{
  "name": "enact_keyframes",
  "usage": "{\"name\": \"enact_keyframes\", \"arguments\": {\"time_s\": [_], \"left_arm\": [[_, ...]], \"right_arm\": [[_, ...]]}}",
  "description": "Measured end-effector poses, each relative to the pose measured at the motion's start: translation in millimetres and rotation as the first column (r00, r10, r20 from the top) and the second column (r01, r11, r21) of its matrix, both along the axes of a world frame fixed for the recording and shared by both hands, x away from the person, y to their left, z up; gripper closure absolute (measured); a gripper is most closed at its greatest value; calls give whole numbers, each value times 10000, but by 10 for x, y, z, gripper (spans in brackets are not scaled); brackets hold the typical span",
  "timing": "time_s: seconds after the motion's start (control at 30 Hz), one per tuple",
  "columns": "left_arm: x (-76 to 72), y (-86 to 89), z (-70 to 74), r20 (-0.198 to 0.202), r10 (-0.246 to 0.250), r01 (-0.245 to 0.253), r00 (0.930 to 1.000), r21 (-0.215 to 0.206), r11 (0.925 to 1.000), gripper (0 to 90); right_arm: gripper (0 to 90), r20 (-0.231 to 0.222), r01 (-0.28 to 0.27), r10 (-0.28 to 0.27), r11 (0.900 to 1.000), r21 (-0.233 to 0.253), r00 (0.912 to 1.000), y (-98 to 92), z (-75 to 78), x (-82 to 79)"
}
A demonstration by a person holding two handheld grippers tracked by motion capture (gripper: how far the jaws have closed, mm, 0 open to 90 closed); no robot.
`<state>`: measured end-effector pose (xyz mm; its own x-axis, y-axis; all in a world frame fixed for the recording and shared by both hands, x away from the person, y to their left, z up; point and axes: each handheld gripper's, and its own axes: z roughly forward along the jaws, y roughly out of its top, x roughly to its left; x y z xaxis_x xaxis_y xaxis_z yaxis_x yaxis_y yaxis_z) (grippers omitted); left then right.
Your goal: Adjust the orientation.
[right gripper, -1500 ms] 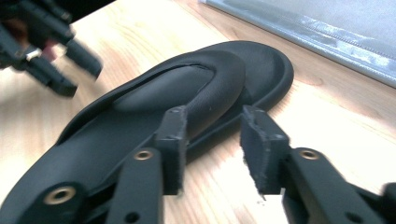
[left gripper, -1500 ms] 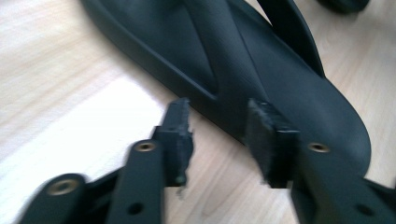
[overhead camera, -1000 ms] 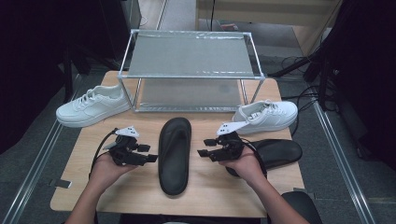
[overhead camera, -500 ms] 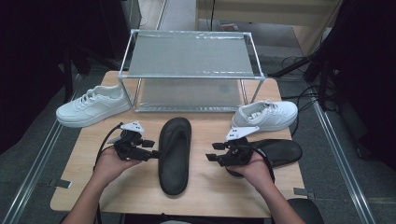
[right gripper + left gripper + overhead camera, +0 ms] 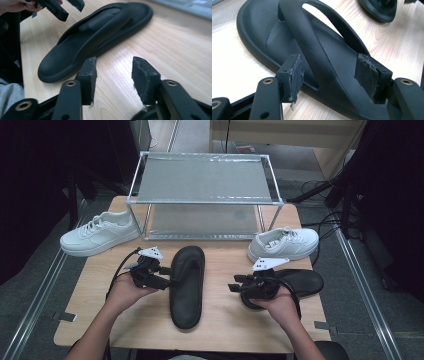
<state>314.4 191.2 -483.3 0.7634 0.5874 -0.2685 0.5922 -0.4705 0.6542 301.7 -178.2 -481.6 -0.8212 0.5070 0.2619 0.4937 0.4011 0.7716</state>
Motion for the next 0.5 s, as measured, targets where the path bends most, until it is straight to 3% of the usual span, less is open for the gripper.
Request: {"name": "enact_keyframes", "arguments": {"time_s": [0.13,0.27,0.5], "left_arm": [[11,-8,8,18,-24,24,10000,-21,10000,385],[9,-5,3,27,2,-2,10000,47,10000,385],[20,5,10,-5,10,-10,10000,-122,9999,385]], "right_arm": [[653,198,110,-110,9999,-25,9997,-61,27,-10],[661,322,141,-137,9998,-121,9994,-105,41,-9],[764,14,298,-298,9994,-191,9996,-205,7,-16]]}}
